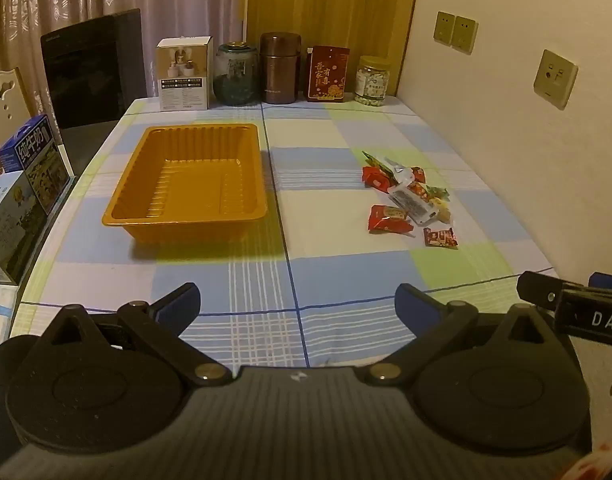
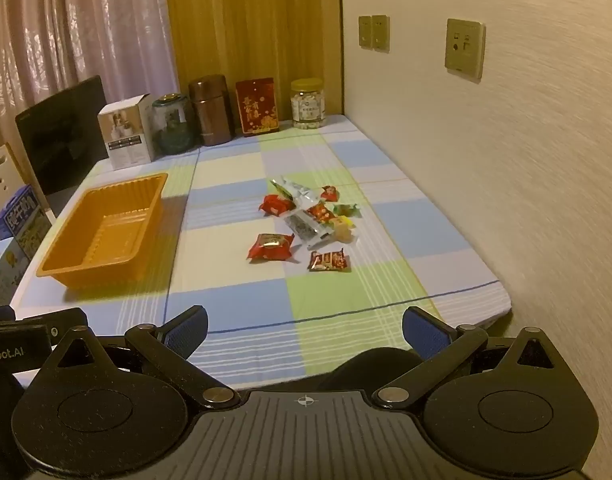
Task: Organize snacks
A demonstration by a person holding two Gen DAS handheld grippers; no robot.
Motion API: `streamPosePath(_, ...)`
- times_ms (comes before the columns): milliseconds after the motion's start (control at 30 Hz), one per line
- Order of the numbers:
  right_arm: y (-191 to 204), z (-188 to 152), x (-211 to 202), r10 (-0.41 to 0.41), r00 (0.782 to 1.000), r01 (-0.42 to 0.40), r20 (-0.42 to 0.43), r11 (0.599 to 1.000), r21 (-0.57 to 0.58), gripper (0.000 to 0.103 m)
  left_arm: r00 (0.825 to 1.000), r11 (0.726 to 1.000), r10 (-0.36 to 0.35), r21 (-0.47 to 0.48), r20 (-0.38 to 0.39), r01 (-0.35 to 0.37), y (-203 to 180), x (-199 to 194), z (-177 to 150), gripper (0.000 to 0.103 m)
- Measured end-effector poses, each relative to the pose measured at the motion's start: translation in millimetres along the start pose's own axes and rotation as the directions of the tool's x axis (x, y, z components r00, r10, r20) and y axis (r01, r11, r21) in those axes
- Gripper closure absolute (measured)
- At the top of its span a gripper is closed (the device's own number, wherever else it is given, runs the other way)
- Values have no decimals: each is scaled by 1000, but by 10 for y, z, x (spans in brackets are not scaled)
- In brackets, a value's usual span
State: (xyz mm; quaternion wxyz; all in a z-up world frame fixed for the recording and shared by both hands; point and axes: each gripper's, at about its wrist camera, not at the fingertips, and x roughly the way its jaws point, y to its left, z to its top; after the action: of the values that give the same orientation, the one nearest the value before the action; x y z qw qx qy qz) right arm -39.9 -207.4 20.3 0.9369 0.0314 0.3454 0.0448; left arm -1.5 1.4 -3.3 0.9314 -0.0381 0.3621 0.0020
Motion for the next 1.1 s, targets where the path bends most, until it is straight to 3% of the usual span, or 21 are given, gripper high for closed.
streamPosePath(1100,-26,16,-14,2,1000,-2,2,1000,7,0,1000,1000,-4,3,-3,4,-18,1,25,0)
